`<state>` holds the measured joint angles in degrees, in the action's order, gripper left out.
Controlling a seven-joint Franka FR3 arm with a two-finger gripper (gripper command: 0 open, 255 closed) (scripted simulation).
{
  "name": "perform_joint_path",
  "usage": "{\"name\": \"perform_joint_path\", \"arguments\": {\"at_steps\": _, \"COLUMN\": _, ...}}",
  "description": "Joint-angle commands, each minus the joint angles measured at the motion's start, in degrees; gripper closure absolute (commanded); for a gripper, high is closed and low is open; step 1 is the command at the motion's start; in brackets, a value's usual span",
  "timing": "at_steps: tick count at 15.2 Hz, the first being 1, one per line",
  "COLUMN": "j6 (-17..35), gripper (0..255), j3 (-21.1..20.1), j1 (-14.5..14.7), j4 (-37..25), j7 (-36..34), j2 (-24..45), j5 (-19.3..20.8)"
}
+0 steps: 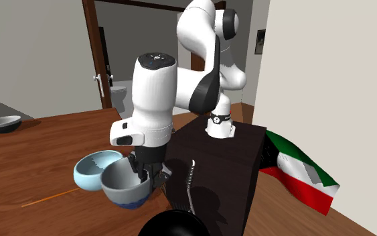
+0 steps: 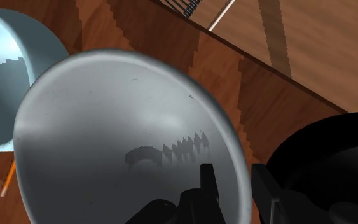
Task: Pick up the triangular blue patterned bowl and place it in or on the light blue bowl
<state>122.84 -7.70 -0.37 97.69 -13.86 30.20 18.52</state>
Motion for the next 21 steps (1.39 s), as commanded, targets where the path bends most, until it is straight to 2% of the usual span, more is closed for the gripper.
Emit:
{"name": "perform_joint_path", "arguments": {"at_steps": 1, "j6": -1.2, "gripper": 255, "j3": -0.2, "j1": 0.0, "j4": -0.2, "j7": 0.3, "j2": -1.0, "j5": -0.3}}
{"name": "perform_joint_path", "arguments": {"at_steps": 18, "j6": -10.9, "gripper": 255, "j3": -1.0, "j1": -0.2, "j4": -4.9, "j7": 3.0, "j2": -6.5, "j5": -2.3}}
{"name": "perform_joint_path", "arguments": {"at_steps": 21, "j6": -9.8, "gripper": 255, "j3": 0.0, "j1": -2.9, "j4": -2.2, "j7": 6.4, "j2": -8.7, "j5": -2.7}}
